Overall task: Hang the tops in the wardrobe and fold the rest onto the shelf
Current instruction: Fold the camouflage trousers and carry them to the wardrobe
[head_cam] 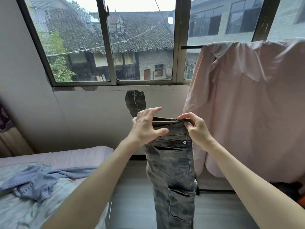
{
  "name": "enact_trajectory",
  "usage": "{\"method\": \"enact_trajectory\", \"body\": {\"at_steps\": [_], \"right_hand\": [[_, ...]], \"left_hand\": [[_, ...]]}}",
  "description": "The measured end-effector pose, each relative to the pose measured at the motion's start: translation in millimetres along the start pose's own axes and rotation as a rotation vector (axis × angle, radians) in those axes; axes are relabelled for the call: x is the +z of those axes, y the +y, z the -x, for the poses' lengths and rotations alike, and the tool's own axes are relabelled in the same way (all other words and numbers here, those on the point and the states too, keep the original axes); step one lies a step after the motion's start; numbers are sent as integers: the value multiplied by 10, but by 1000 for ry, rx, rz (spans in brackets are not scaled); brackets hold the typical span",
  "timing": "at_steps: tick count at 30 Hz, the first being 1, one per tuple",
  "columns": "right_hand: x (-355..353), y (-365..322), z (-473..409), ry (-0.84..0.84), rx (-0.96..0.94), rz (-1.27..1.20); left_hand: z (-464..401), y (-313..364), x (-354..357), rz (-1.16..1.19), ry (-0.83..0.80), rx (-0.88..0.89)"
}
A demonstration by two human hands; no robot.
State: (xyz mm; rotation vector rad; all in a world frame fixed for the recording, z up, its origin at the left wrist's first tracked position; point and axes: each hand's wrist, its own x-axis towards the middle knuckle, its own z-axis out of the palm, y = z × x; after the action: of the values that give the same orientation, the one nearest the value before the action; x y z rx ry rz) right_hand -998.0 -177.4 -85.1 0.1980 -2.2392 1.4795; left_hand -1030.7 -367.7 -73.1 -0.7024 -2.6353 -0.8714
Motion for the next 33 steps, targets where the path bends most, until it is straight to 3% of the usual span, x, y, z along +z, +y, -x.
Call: {"method": "enact_trajectory", "body": {"at_steps": [3, 6, 12, 17, 20, 23, 28, 33], "right_hand": [[-80, -85, -21, -105, -32, -87], [-168, -121, -56, -131, -32, -149], [-281, 15, -74, 54, -13, -204], [-349, 316, 48, -165, 79, -328], [-218, 387, -17, -82, 32, -219], [24, 331, -131, -30, -14, -179], [622, 28, -233, -102, -73, -195], [1392, -550, -255, -151, -165, -261]], "left_hand": [[-96, -10, -125, -291, -292, 58], [-179, 30, -264, -292, -345, 32], [-132, 309, -102, -291, -168, 96], [-143, 393, -46, -343, -97, 76], [-122, 439, -96, -318, -136, 37], [-53, 404, -218, -289, -157, -35], [257, 112, -672, -198, -154, -206], [723, -289, -1344, -34, -23, -356]]}}
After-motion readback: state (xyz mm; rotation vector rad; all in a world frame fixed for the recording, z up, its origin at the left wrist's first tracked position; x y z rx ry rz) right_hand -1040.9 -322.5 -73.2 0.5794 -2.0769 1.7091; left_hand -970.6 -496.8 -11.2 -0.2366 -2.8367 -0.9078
